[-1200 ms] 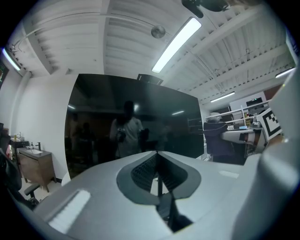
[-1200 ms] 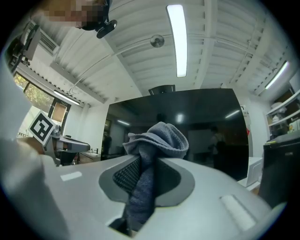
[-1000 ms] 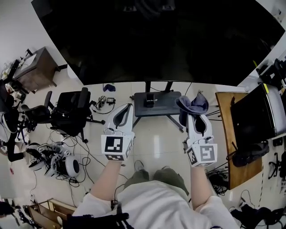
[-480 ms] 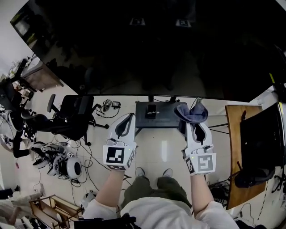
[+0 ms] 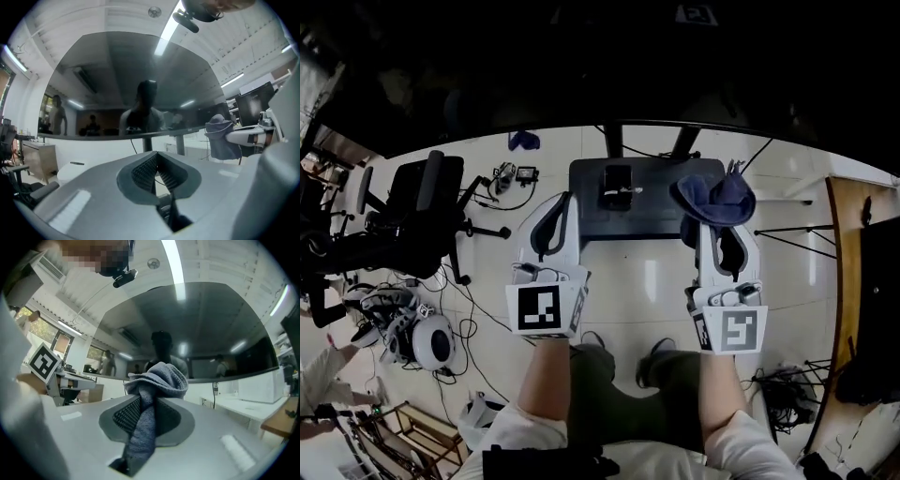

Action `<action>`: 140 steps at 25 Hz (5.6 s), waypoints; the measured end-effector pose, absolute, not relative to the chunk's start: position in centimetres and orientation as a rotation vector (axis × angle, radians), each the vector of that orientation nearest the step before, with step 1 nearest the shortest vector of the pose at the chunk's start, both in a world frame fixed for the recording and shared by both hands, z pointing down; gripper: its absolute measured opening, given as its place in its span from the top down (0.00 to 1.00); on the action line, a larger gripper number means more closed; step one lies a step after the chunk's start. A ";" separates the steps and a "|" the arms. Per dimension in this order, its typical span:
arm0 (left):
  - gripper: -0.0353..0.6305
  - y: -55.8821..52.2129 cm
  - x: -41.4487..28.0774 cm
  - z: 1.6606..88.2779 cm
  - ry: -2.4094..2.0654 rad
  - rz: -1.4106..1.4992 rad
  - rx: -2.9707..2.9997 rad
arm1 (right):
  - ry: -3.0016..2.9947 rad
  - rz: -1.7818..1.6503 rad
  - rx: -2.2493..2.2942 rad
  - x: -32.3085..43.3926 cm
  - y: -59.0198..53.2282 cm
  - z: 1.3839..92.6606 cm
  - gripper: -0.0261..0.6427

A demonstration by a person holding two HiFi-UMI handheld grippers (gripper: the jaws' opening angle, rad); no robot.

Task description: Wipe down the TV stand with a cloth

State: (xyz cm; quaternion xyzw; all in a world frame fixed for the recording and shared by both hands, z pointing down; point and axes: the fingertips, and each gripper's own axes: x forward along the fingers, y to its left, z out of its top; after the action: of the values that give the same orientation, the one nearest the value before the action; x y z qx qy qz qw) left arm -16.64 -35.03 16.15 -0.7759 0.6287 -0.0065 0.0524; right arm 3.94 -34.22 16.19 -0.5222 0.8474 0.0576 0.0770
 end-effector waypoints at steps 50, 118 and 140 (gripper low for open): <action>0.82 -43.6 -6.4 31.5 1.764 -0.170 -2.488 | 2.714 0.239 -1.952 10.6 -43.8 36.7 0.85; 0.79 -35.2 -29.8 40.2 2.060 -0.440 -2.343 | 2.755 -0.442 -1.929 -11.7 -30.5 53.2 0.86; 0.78 -42.0 -16.5 38.5 1.971 -0.130 -2.314 | 3.020 -0.700 -1.866 -3.1 -44.7 55.4 0.86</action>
State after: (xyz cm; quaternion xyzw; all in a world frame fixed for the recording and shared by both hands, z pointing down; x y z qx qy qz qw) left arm -16.47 -42.00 38.49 -0.7596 0.6471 -0.0426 0.0495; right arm -3.06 -44.73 55.36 -0.5012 0.8110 -0.1880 -0.2360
